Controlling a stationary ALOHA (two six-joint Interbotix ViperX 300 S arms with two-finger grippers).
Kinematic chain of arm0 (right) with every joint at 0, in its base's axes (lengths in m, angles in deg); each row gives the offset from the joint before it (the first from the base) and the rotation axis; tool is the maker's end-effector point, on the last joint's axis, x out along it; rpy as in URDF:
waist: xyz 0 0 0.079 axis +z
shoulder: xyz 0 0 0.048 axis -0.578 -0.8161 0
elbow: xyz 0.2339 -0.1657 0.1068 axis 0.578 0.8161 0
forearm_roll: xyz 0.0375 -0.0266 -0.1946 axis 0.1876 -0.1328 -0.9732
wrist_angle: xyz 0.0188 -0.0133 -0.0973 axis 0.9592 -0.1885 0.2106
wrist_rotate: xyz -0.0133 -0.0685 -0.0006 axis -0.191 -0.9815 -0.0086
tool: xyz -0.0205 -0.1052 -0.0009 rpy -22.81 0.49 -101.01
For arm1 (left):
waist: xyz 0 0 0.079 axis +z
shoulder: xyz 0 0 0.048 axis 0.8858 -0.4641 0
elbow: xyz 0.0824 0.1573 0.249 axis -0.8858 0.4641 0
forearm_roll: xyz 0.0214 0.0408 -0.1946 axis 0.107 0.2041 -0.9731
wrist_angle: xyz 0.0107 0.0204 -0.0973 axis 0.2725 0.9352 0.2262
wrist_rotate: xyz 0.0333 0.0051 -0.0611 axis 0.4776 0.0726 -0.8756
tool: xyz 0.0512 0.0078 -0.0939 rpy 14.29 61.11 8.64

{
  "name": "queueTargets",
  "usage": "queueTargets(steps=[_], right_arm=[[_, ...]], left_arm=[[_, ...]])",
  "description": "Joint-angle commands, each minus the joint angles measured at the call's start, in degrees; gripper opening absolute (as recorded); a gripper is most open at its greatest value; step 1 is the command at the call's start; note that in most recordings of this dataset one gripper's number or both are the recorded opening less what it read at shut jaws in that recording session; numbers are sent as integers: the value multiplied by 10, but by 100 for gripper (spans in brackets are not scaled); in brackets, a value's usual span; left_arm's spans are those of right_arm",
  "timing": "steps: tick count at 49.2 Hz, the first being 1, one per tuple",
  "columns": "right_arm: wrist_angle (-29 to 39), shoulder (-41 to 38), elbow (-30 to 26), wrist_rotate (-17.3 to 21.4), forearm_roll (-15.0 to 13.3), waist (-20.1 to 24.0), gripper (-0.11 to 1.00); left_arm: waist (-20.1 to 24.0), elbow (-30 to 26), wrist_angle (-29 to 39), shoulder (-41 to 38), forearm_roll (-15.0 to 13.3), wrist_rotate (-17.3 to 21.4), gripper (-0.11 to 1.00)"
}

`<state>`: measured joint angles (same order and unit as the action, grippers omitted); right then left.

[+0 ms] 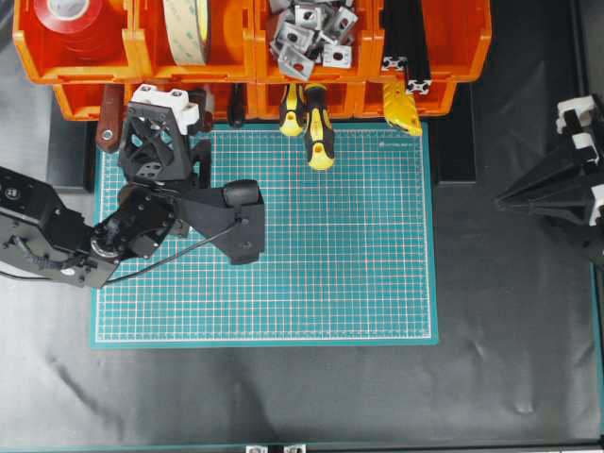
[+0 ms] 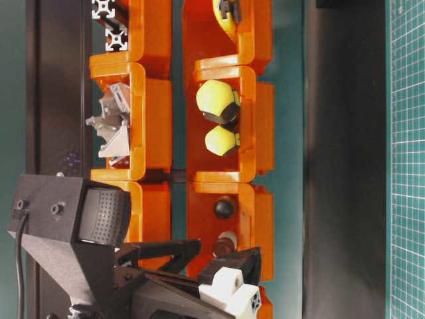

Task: Pick red screwdriver from container rack with left arm.
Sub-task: 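Lower the left gripper onto the red-and-white screwdriver handle in the rack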

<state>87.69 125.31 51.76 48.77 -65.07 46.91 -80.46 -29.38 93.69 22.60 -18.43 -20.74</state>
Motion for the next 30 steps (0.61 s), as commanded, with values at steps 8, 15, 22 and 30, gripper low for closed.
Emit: queueTargets(steps=[8, 15, 22, 30], right_arm=[[-1, -4, -7, -1, 0, 3, 0], [-4, -4, -7, -3, 1, 3, 0], [-6, -4, -7, -3, 0, 3, 0], [-7, -4, -7, -3, -1, 3, 0]], left_arm=[[3, -5, 1, 21, 2, -3, 85], [3, -4, -1, 20, 2, -4, 83], [3, -6, -3, 21, 2, -4, 71], [4, -7, -21, 21, 1, -3, 43]])
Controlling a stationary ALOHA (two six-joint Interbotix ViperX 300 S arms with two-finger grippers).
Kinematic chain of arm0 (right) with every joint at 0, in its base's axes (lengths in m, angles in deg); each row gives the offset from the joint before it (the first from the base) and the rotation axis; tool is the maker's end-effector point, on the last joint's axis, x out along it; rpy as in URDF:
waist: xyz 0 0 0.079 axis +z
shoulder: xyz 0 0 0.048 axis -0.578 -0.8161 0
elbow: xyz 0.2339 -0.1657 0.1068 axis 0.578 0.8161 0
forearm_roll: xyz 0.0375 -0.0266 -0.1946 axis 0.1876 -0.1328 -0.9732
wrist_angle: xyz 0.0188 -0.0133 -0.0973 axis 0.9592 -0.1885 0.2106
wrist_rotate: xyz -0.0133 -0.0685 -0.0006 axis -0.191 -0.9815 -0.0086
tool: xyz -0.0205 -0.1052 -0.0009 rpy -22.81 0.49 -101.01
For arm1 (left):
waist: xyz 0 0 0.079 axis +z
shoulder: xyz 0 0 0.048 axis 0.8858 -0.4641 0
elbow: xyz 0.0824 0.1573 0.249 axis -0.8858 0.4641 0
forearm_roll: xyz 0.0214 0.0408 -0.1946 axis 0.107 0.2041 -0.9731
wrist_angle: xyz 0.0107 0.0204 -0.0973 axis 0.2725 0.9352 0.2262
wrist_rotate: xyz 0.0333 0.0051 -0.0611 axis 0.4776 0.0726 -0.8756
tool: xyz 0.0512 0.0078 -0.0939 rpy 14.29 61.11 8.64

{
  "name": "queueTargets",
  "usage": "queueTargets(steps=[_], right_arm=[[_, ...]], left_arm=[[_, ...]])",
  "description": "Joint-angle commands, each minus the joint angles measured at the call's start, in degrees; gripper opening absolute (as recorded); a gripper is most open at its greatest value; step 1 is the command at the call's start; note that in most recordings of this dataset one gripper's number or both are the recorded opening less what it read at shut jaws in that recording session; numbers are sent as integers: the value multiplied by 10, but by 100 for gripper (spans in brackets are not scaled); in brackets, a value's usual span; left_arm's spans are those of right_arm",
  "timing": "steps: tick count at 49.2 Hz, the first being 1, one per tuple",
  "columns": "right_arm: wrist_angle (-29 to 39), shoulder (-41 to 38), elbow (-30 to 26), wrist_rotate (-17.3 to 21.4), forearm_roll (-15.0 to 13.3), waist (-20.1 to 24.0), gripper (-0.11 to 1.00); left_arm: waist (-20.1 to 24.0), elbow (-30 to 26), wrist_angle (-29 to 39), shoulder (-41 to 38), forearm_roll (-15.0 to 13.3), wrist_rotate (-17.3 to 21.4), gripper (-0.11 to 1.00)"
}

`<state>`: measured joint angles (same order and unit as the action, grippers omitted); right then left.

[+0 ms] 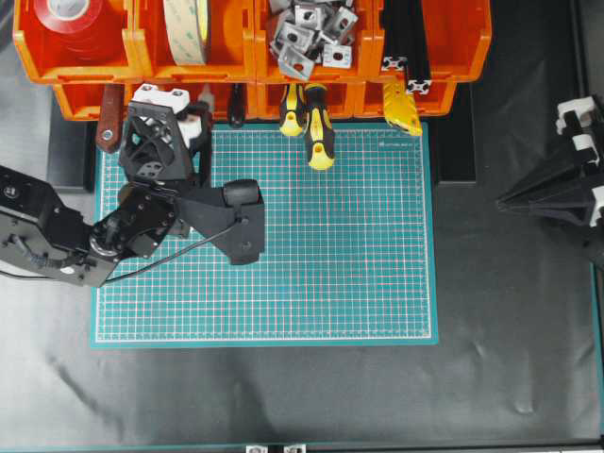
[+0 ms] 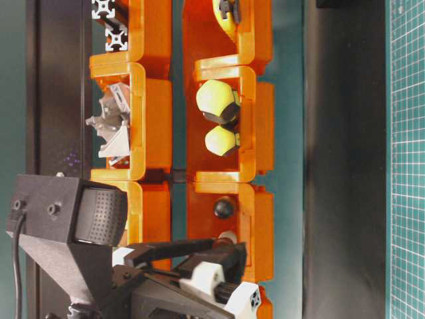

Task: Pick red screwdriver from container rack with left arm.
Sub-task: 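Lower the left gripper onto the red-and-white screwdriver handle in the rack, then close the left gripper on the red-and-white screwdriver handle, then pull the screwdriver out of the rack toward the front with the left gripper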

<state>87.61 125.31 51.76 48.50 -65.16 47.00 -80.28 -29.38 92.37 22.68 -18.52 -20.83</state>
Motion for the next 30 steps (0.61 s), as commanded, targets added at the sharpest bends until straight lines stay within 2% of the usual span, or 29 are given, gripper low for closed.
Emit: queueTargets(steps=[1, 4, 19, 30], right_arm=[[-6, -4, -7, 0, 0, 2, 0], [-6, -4, -7, 1, 0, 2, 0], [-6, -4, -7, 1, 0, 2, 0], [-10, -3, -9, 2, 0, 2, 0]], left_arm=[[2, -7, -10, 19, 2, -2, 39], [1, -9, -12, 18, 2, -1, 29], [-16, -36, 6, 18, 2, 5, 29], [-59, -75, 84, 19, 2, 9, 27]])
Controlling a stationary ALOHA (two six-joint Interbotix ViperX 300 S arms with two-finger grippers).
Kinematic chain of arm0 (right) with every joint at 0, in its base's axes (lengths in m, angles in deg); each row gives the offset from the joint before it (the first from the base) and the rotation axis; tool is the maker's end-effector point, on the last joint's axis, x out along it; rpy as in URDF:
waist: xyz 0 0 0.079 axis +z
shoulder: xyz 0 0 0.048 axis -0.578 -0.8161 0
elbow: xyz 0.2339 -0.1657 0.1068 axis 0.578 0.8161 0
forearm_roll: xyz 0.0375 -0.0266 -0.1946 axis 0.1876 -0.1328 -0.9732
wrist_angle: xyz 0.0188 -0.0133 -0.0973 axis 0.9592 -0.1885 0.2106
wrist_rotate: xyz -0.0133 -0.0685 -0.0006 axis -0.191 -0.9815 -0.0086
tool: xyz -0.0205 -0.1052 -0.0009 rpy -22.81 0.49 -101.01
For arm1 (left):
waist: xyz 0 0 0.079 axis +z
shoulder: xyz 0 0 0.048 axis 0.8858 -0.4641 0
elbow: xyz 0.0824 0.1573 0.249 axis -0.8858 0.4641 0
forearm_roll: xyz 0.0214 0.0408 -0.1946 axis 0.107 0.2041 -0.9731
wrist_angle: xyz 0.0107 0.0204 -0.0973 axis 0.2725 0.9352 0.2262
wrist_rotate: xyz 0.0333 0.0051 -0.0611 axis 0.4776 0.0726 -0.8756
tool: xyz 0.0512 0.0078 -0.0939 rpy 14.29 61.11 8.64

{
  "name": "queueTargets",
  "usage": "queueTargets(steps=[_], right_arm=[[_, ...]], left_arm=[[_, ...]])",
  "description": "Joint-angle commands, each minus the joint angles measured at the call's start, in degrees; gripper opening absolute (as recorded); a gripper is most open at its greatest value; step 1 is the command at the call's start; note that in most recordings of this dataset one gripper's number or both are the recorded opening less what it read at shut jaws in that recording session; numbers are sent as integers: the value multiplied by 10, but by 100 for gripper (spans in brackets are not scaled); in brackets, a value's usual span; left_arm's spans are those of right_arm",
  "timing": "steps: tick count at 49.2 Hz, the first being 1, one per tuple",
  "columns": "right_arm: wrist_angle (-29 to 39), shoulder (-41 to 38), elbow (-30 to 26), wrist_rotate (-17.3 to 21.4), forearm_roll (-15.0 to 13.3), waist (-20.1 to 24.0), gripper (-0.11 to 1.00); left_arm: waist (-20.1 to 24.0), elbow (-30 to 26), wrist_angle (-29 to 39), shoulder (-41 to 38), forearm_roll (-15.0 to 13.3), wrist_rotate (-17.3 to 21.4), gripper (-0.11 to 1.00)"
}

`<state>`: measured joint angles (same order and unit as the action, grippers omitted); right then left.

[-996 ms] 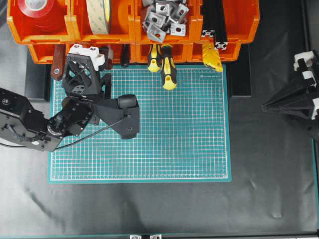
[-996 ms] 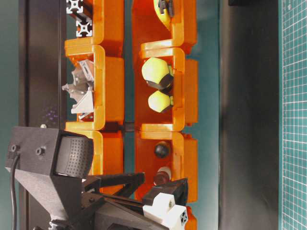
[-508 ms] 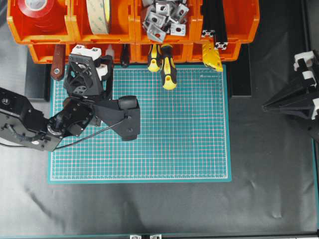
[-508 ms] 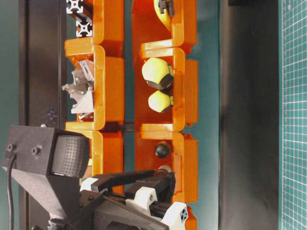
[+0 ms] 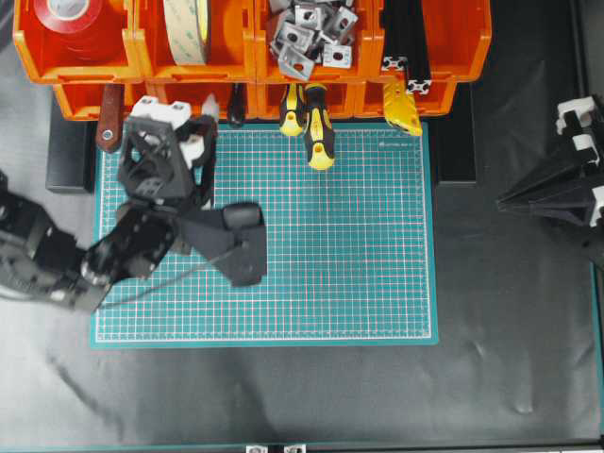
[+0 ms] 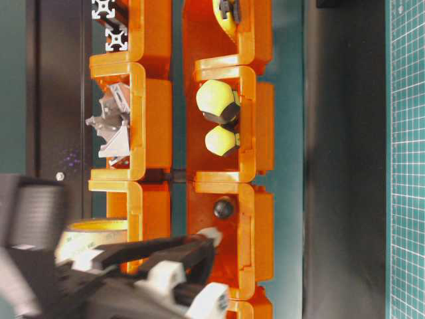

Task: Pick red screwdriver from container rack with left arm.
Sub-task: 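Pull the screwdriver out of the rack toward the front with the left gripper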

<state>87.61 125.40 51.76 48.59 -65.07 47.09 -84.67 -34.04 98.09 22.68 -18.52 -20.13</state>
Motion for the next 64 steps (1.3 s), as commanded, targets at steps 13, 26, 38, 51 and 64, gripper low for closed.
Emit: queueTargets(steps=[13, 26, 38, 51, 64], right_arm=[[-16, 2, -10, -1, -1, 1, 0], [-15, 13, -14, 1, -1, 1, 0], [3, 18, -18, 2, 0, 1, 0], [26, 33, -30, 2, 2, 1, 0], [26, 54, -47, 10, 3, 1, 0]], left_arm=[[-84, -72, 63, 20, 2, 37, 26], [-204, -171, 198, 22, 2, 81, 26], [-281, -270, 247, -40, 2, 130, 26], [-284, -298, 238, -91, 2, 192, 26], [-288, -256, 154, -87, 2, 185, 26]])
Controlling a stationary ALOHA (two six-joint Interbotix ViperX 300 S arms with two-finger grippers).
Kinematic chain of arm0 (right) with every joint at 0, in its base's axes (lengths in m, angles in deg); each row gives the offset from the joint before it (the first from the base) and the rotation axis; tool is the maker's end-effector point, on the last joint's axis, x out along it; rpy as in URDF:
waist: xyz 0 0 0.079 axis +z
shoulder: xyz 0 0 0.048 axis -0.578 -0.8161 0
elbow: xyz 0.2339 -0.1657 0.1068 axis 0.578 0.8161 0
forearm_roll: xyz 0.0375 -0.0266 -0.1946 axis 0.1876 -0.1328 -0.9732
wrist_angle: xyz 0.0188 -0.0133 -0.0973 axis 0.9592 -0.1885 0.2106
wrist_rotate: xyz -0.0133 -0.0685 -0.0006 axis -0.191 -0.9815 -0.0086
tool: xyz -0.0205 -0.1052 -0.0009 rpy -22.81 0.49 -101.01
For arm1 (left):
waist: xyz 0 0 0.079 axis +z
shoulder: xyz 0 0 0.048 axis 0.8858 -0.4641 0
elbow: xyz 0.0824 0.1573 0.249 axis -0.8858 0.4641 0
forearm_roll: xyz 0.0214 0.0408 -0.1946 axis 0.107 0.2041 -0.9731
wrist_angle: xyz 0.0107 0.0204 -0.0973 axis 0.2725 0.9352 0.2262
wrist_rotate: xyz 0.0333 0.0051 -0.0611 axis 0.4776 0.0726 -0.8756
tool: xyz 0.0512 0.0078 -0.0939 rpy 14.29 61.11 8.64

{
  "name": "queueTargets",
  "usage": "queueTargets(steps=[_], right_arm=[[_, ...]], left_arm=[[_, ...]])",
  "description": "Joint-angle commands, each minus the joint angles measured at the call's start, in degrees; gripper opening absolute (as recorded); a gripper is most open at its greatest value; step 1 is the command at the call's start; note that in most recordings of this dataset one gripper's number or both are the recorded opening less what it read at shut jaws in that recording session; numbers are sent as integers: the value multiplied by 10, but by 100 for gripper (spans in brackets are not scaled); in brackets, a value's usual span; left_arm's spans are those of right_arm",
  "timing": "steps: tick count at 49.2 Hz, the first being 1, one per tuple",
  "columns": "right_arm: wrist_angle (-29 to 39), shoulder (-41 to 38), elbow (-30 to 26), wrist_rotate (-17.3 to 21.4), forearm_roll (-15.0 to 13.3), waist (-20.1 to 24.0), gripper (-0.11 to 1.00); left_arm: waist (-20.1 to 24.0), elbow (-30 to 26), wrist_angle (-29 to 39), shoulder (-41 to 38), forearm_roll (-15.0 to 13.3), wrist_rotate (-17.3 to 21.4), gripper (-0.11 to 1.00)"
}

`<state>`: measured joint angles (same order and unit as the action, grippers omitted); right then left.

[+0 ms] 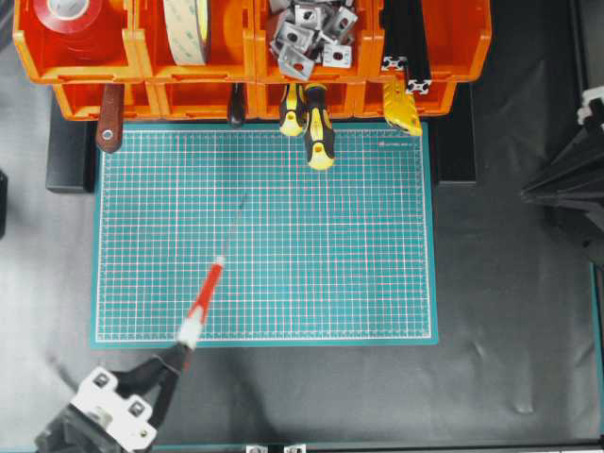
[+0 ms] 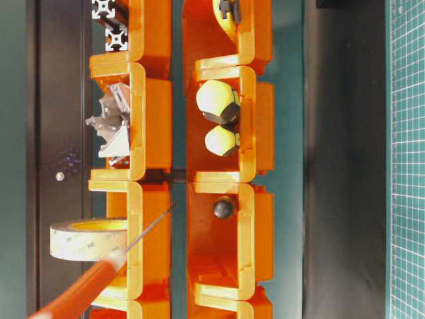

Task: Pick red screwdriver from container rack with left arm.
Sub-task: 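Pull the screwdriver out of the rack toward the front with the left gripper, then bring the held screwdriver back over the mat center with the left gripper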

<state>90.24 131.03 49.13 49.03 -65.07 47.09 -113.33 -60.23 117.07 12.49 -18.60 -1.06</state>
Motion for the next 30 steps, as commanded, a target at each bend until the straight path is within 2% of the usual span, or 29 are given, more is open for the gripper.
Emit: queueTargets(steps=[1, 5, 10, 15, 19, 30], right_arm=[[-1, -3, -21, 9, 3, 1, 0], [-1, -2, -21, 26, 3, 1, 0], [-2, -4, -21, 51, 2, 0, 0], [-4, -4, -21, 56, 2, -4, 0], [-17, -5, -24, 56, 2, -7, 0], [-59, -7, -28, 56, 2, -15, 0]], left_arm=[[-1, 11, -49, 15, 3, -9, 26], [7, 35, -103, 19, 3, -31, 26], [25, 81, -163, 25, 3, -83, 26], [44, 127, -216, 35, 3, -118, 26], [60, 164, -250, 45, 3, -133, 26], [117, 248, -362, 83, 3, -137, 26]])
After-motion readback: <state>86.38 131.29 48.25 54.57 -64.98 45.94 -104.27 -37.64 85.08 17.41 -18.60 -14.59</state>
